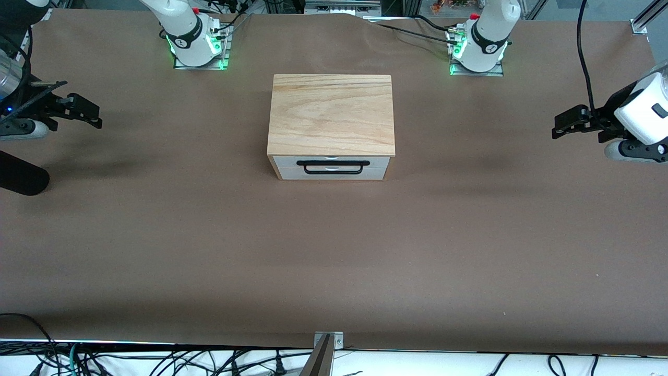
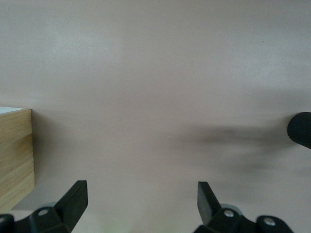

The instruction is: Pull top drawer with both arms simultaneously

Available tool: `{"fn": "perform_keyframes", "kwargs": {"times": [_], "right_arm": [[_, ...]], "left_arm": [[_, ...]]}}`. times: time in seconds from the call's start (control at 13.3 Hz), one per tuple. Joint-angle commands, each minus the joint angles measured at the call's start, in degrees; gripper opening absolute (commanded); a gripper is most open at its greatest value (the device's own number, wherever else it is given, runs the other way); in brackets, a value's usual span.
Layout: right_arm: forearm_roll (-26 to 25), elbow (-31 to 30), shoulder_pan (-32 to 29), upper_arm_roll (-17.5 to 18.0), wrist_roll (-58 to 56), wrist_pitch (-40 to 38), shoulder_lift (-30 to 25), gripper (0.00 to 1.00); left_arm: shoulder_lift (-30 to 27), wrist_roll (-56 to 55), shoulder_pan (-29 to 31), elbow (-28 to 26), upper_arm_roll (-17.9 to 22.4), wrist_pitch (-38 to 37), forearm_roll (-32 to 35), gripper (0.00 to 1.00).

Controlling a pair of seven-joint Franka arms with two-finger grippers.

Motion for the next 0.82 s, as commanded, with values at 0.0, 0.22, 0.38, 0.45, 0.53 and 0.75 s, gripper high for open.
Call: {"fn": "perform_keyframes", "kwargs": {"times": [0.0,0.22,0.38,0.45,0.53,0.75], "right_arm": [[-0.05,1.18,0.18,-0.06,-0.71,-0.81,0.36,1.0],[-0.14,1.18,0.18,0.03,-0.72,-0.89,0.44,1.0],[-0.05,1.18,0.09,0.03,-0.72,-0.98,0.44,1.0],[-0.05,1.27,0.18,-0.06,-0.72,-1.15,0.44,1.0],[-0.05,1.18,0.18,0.03,-0.8,-1.24,0.36,1.0],[-0.05,1.27,0.18,0.12,-0.72,-1.33,0.36,1.0]], "left_arm": [[-0.68,0.62,-0.24,-0.96,0.4,0.78,-1.01,1.0],[-0.68,0.71,-0.24,-0.96,0.4,0.78,-0.93,1.0],[-0.68,0.71,-0.24,-0.96,0.4,0.78,-1.01,1.0],[-0.77,0.71,-0.32,-0.96,0.4,0.87,-1.01,1.0],[-0.68,0.62,-0.33,-0.96,0.4,0.87,-0.93,1.0],[-0.68,0.62,-0.33,-0.96,0.4,0.78,-1.01,1.0]]}}
